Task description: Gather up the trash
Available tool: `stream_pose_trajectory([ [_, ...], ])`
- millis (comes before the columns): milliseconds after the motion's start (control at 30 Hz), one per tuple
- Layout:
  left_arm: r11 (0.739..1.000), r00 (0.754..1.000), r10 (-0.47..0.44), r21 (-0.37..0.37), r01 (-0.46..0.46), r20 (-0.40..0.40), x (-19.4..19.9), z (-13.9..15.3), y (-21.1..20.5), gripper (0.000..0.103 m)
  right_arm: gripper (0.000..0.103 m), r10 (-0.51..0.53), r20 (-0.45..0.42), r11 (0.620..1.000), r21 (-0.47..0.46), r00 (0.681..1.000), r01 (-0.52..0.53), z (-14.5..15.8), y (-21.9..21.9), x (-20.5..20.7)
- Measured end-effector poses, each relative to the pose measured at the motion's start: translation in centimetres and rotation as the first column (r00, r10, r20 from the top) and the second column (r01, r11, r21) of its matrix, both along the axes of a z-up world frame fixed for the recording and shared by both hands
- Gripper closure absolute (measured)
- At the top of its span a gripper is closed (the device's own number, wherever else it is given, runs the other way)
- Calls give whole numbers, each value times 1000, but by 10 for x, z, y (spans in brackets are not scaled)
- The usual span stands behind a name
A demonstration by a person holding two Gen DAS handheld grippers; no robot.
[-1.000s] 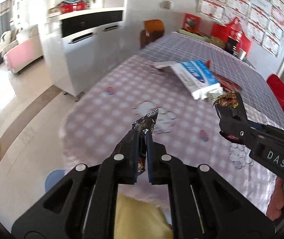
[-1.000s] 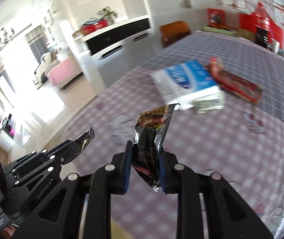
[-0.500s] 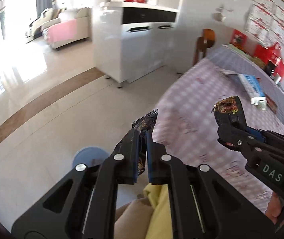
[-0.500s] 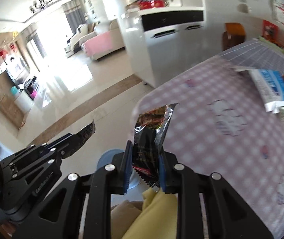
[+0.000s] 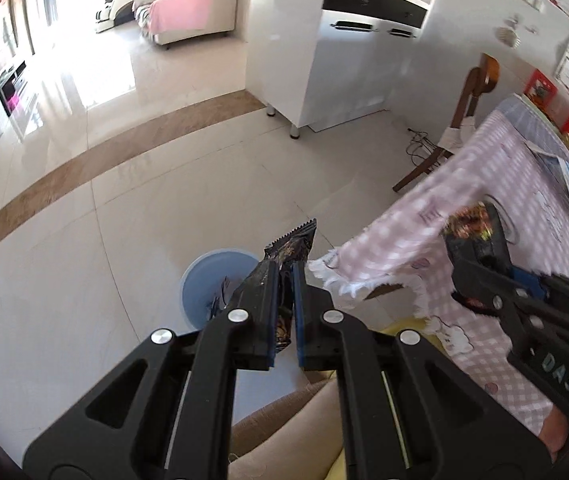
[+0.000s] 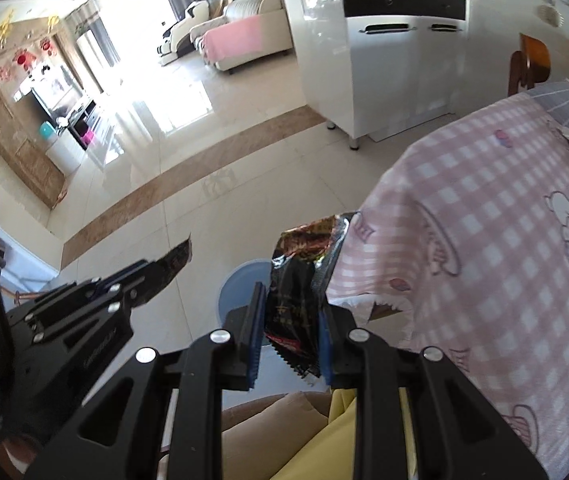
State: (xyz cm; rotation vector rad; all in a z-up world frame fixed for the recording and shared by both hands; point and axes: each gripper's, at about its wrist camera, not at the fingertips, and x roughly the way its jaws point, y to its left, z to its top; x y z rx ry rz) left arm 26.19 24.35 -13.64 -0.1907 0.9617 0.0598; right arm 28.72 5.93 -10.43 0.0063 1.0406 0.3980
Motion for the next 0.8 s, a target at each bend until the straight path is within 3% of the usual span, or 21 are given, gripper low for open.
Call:
stream_pose_trajectory([
  [200, 993, 995, 83, -75, -88, -60, 12, -25, 34, 95, 80, 25, -21, 999, -26, 999, -26, -12, 15, 10],
  [433, 984, 981, 155, -69, -164, -113, -1, -46, 63, 95, 80, 76, -58, 996, -49, 995, -79, -27, 42, 15],
  [567, 975, 967, 215, -31, -221, -139, -17, -53, 80, 92, 77, 141, -84, 988, -51, 986, -146, -33, 73, 22],
  [600, 971, 961, 235, -13, -239, -143, -22, -53, 85, 81, 76, 150, -92, 987, -46, 984, -155, -34, 81, 24],
  [633, 967, 958, 251, -3, -254, -138, -26, -52, 89, 54, 66, 153, -96, 987, -40, 984, -158, -35, 86, 26],
  [667, 964, 956, 266, 5, -267, -124, -30, -51, 93, 39, 58, 155, -91, 987, -32, 984, -159, -34, 91, 29],
  [700, 958, 954, 288, 23, -287, -87, -38, -46, 97, 31, 41, 157, -80, 987, -29, 984, -159, -31, 94, 30],
  [733, 955, 951, 298, 34, -296, -79, -41, -45, 100, 31, 33, 158, -65, 987, -30, 985, -161, -30, 98, 30],
  [800, 947, 944, 320, 45, -317, -84, -48, -42, 106, 31, 34, 174, -41, 983, -42, 984, -176, -26, 103, 28],
])
